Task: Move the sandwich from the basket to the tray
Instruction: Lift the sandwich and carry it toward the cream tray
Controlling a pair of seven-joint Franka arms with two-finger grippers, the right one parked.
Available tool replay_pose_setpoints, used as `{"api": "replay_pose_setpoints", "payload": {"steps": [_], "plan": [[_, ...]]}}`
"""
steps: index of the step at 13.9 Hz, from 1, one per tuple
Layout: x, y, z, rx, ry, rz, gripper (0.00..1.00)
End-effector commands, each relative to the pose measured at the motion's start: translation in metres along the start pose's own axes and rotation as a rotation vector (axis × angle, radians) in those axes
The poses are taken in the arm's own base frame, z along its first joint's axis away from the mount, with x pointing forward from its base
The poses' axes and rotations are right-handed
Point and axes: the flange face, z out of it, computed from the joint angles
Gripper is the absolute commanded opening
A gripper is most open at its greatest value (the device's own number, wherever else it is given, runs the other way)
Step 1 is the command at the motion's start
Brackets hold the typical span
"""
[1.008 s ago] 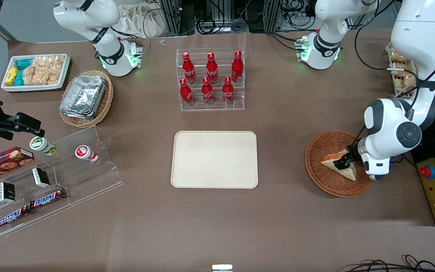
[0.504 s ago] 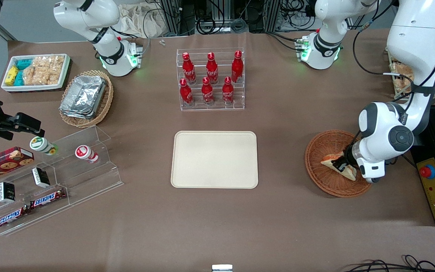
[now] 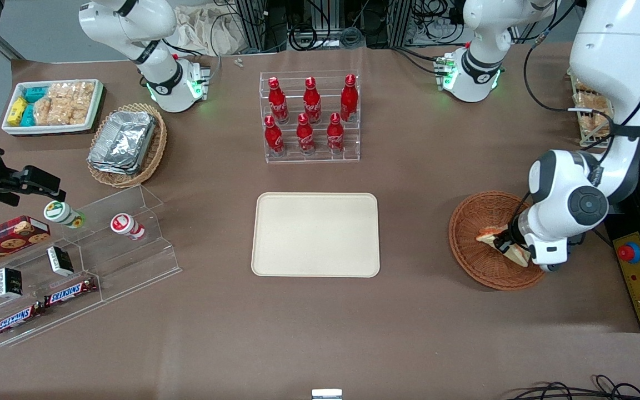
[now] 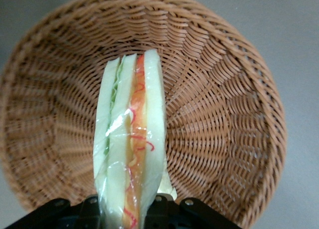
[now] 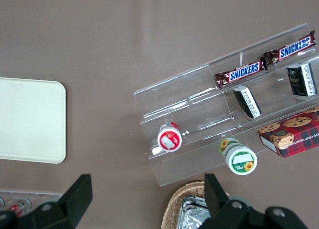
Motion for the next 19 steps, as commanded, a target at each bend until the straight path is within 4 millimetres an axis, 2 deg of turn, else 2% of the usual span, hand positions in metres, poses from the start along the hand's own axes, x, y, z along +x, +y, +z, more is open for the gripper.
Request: {"api": "replay_pose_setpoints", "payload": {"steps": [1,2,3,5,6,9,11,12,17,19], "plan": [[-0.007,0.018,-0.075,0.075,0.009,0.009,0.1],[-0.008,0.02,-0.098,0.097,-0.003,0.009,0.1],[-0.018,0.028,-0.119,0.103,-0.018,0.054,0.1],[-0.043,0.039,-0.144,0.126,-0.053,0.156,0.1],[-0.062,0.048,-0.152,0.124,-0.058,0.195,0.1],[-0.142,0.078,-0.169,0.116,-0.077,0.379,0.1],[-0.191,0.098,-0.164,0.099,-0.098,0.471,0.1],[-0.207,0.109,-0.156,0.078,-0.11,0.505,0.09],[-0.277,0.155,-0.102,0.005,-0.111,0.578,0.1],[-0.295,0.166,-0.081,0.002,-0.132,0.606,0.12]]}}
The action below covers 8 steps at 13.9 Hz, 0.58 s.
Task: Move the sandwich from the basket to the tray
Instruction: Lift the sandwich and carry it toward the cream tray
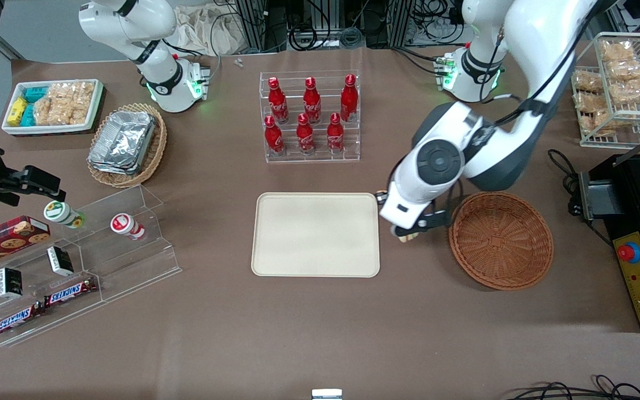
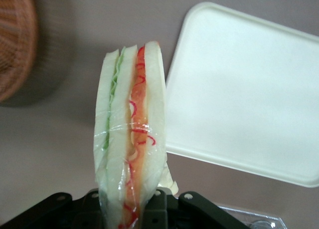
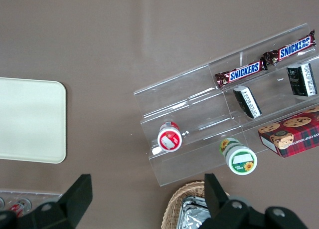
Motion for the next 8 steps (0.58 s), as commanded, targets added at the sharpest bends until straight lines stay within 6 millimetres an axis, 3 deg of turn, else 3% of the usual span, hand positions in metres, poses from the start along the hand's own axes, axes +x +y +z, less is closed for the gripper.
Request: {"api": "replay_pose_setpoints", "payload": {"steps": [1,3,8], "plan": [[-0.005,0.022,0.029,-0.002,-0.02,0.017,0.12],[-0.014,0.04,0.049,-0.027,0.006,0.052,0.13],[-0.004,0.063,0.114,-0.032,0.08,0.058,0.18]]}}
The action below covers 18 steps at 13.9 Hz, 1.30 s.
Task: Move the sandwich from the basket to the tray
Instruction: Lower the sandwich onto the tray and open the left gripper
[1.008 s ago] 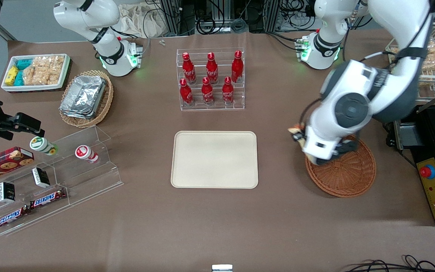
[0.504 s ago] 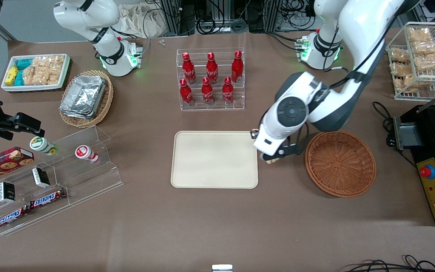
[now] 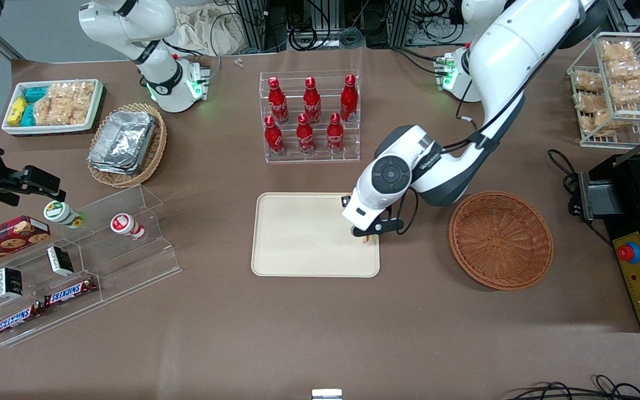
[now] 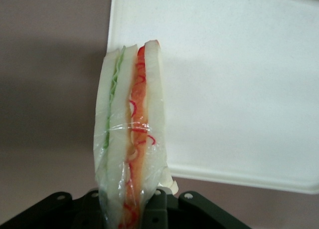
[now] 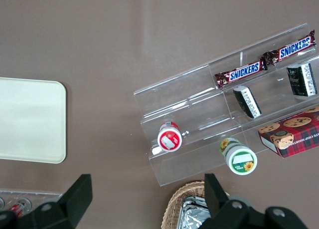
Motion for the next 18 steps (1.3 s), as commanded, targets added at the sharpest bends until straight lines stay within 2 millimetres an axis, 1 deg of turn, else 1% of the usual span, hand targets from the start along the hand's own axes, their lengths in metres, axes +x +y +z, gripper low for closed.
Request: {"api": "replay_pose_setpoints", "payload": {"steps": [1,2,3,5,6,7,8,9,10,11,13,15,16,18], "plan": [[0.011,0.009,0.029,0.012,0.07,-0.018,0.2],[0.013,0.01,0.035,0.01,0.085,-0.005,0.24],[0.014,0.012,0.037,-0.008,0.101,0.003,0.26],[0.021,0.008,0.044,-0.005,0.106,-0.002,0.27],[0.021,0.007,0.048,0.004,0.11,0.007,0.29],[0.021,0.007,0.05,0.009,0.111,0.01,0.36],[0.021,0.007,0.05,0.011,0.11,0.013,0.54],[0.021,0.007,0.05,0.011,0.111,0.014,0.75],[0.018,0.009,0.049,0.017,0.11,0.011,1.0],[0.015,0.01,0.048,0.024,0.11,-0.001,1.0],[0.018,0.005,0.041,0.047,0.106,-0.028,1.0],[0.018,0.001,0.024,0.078,0.113,-0.038,1.0],[0.017,-0.002,0.011,0.094,0.122,-0.043,1.0],[0.022,-0.021,-0.026,0.134,0.135,-0.078,1.0]]}}
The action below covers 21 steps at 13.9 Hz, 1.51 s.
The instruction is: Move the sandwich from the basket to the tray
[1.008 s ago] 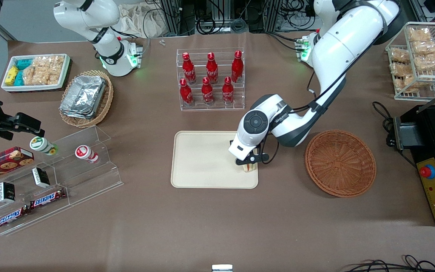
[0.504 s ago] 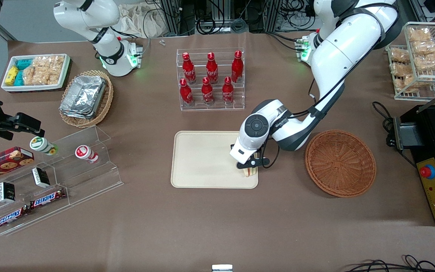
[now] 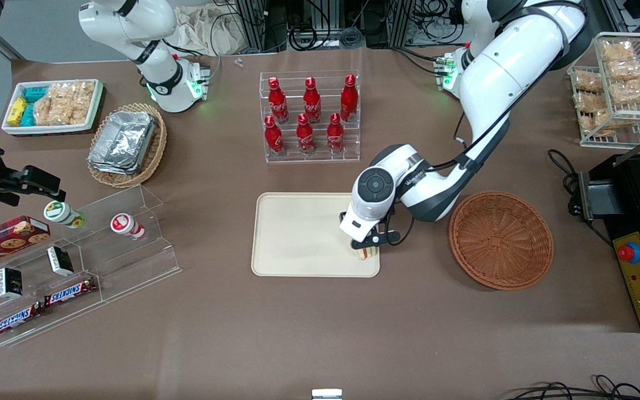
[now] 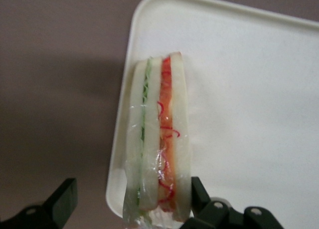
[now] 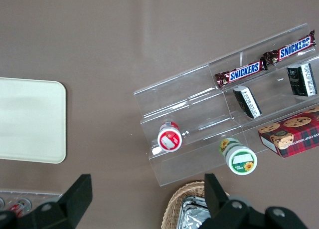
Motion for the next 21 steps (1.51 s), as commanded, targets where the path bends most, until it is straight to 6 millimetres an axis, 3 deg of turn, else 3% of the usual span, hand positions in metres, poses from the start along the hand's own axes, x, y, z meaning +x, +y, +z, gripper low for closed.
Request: {"api": "replay_pose_setpoints", "payload": {"steps": [1,6,11,13,14,15,18,21], "plan": [[0.008,-0.031,-0.059,0.05,0.036,-0.066,1.0],[0.02,-0.091,-0.145,0.018,-0.02,-0.075,1.0],[0.033,-0.134,-0.175,0.008,-0.048,-0.048,1.0],[0.045,-0.16,-0.178,0.004,-0.051,-0.063,1.0],[0.042,-0.161,-0.178,0.012,-0.047,-0.047,1.0],[0.039,-0.173,-0.177,0.036,-0.043,-0.025,1.0],[0.04,-0.233,-0.188,0.032,-0.049,0.053,1.0],[0.038,-0.307,-0.204,0.003,-0.051,0.16,1.0]]}}
